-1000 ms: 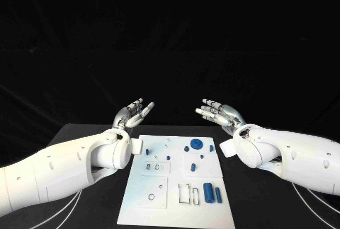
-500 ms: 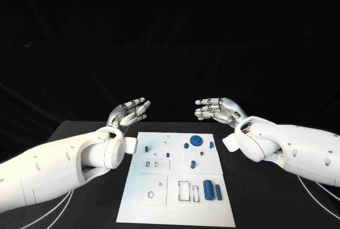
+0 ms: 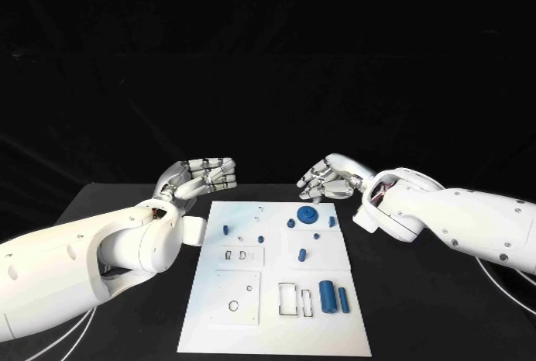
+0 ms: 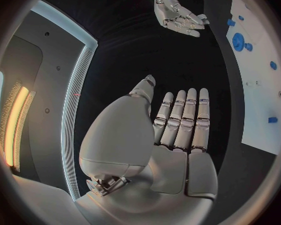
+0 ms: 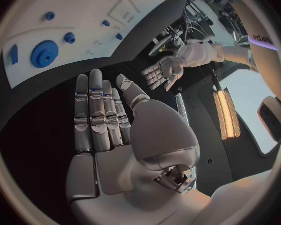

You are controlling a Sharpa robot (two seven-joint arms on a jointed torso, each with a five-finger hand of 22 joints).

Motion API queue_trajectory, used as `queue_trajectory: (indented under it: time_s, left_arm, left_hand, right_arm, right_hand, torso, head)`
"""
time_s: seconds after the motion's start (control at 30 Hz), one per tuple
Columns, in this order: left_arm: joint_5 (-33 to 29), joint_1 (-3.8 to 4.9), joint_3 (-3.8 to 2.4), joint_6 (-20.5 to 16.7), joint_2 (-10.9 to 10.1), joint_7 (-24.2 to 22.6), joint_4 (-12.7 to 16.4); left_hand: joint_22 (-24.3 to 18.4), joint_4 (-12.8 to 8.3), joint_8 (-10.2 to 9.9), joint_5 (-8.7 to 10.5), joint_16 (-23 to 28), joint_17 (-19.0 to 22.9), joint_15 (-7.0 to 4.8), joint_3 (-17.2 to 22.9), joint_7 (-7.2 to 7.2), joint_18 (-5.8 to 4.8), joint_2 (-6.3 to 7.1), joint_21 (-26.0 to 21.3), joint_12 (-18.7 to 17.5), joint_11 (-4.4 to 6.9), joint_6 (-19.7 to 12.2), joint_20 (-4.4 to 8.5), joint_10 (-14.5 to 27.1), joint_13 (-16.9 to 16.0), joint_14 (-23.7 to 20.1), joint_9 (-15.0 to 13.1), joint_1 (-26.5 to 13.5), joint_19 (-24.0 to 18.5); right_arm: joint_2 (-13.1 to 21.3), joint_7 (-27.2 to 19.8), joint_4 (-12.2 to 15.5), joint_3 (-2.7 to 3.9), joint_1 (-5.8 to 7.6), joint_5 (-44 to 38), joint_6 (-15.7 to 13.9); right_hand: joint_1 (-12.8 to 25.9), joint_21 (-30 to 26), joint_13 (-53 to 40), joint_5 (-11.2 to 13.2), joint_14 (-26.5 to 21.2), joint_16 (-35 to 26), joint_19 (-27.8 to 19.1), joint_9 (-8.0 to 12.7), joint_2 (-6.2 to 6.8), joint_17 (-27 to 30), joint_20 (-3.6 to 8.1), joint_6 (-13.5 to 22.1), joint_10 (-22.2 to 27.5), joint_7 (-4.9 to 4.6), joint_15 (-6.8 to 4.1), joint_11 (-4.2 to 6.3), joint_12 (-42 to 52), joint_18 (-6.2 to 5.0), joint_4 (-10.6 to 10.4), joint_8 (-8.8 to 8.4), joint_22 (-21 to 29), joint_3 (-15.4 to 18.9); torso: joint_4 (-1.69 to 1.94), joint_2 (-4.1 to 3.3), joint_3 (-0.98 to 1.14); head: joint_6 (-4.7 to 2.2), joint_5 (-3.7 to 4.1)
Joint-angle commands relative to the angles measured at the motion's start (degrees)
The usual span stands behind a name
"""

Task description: Assemble the parts on the task board

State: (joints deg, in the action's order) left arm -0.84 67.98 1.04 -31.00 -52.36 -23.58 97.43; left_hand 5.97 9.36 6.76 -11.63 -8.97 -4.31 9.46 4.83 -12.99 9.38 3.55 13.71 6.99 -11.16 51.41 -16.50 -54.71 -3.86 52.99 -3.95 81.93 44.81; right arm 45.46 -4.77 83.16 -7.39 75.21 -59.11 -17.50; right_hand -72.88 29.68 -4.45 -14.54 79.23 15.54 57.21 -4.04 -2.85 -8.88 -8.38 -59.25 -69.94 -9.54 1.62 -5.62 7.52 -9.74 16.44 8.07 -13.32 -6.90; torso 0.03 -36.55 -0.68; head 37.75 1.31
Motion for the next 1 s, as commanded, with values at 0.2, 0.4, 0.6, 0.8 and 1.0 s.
queue_trajectory:
  time_s: [0.2, 0.4, 0.6, 0.8, 1.0]
  left_arm:
    - [1.1, 1.40, -0.09, 3.6, -2.0, 0.1, 2.8]
    - [2.2, 2.00, -0.09, 3.7, -2.8, 0.7, 4.0]
    - [2.5, 2.27, -0.09, 3.7, -3.3, 1.1, 4.9]
    - [2.6, 2.47, -0.09, 4.0, -3.5, 1.4, 5.6]
    - [2.6, 2.63, -0.09, 4.6, -3.6, 1.6, 6.1]
  left_hand:
    - [-0.1, -1.8, -0.2, 0.15, 0.1, -0.2, -0.58, -0.5, -0.18, 1.12, -0.25, 0.8, -0.6, 0.52, 1.5, 0.13, -1.8, 0.1, 2.2, 0.1, 1.7, 1.5]
    - [0.0, -2.0, -0.3, 0.14, 0.1, -0.2, -0.73, -0.6, -0.13, 1.17, -0.48, 1.0, -0.7, 0.61, 1.9, 0.22, -2.1, 0.1, 2.8, 0.1, 1.9, 2.0]
    - [0.0, -2.1, -0.3, 0.14, 0.3, -0.2, -0.71, -0.6, -0.17, 1.18, -0.63, 1.1, -0.8, 0.60, 2.0, 0.25, -2.2, 0.1, 2.8, 0.1, 1.9, 2.1]
    - [-0.1, -2.1, -0.4, 0.14, 0.5, -0.1, -0.66, -0.6, -0.21, 1.17, -0.69, 1.1, -0.9, 0.57, 2.0, 0.26, -2.3, 0.1, 2.7, 0.1, 1.9, 2.2]
    - [-0.1, -2.2, -0.5, 0.14, 0.7, -0.1, -0.61, -0.6, -0.22, 1.16, -0.70, 1.2, -1.0, 0.55, 2.0, 0.27, -2.3, 0.1, 2.6, 0.1, 2.0, 2.2]
  right_arm:
    - [-1.9, 10.2, 0.1, 0.09, 0.55, -29.1, 3.7]
    - [-3.4, 11.5, -0.5, 0.08, 0.61, -34.4, 4.4]
    - [-4.5, 12.4, -1.0, 0.06, 0.51, -37.6, 4.9]
    - [-5.5, 12.9, -1.4, 0.02, 0.31, -39.2, 5.8]
    - [-6.3, 13.2, -2.1, -0.07, -0.03, -40.0, 7.0]
  right_hand:
    - [2.7, 16.6, -1.1, -1.3, 6.3, 19.1, 9.9, 0.1, 2.36, -12.3, 3.23, -1.7, -1.0, 1.27, -2.28, 1.41, -1.3, 0.07, -0.7, -1.46, -12.8, -1.2]
    - [3.3, 23.1, -1.3, -1.8, 5.1, 23.2, 10.4, 0.1, 3.03, -15.6, 2.98, -1.5, 1.2, 1.05, -2.04, 1.20, -2.4, 0.93, -0.8, -2.33, -20.8, -2.3]
    - [3.8, 35.1, -1.6, -3.7, 6.5, 38.8, 15.2, 0.0, 3.64, -31.8, 2.88, -1.9, 2.0, 1.28, -2.12, 1.03, -2.1, 2.87, -1.2, -2.88, -36.5, -4.0]
    - [4.1, 41.3, -1.7, -5.4, 6.3, 46.6, 17.8, -0.1, 4.05, -39.9, 2.75, -2.2, 2.3, 1.23, -2.04, 1.03, -1.9, 4.05, -1.5, -3.23, -45.3, -6.0]
    - [4.2, 44.5, -1.6, -5.3, 6.1, 50.7, 19.0, -0.1, 4.61, -44.0, 2.59, -2.4, 2.7, 1.13, -1.84, 0.98, -1.9, 4.64, -1.8, -3.47, -49.8, -7.8]
  torso:
    - [-0.14, -2.74, -0.23]
    - [0.05, -3.60, -0.26]
    - [0.33, -4.16, -0.24]
    - [0.46, -4.65, -0.27]
    - [0.53, -4.96, -0.27]
  head:
    - [-0.44, -0.23]
    - [-0.55, -0.40]
    - [-0.61, -0.20]
    - [-1.01, -0.36]
    - [-0.71, -0.33]
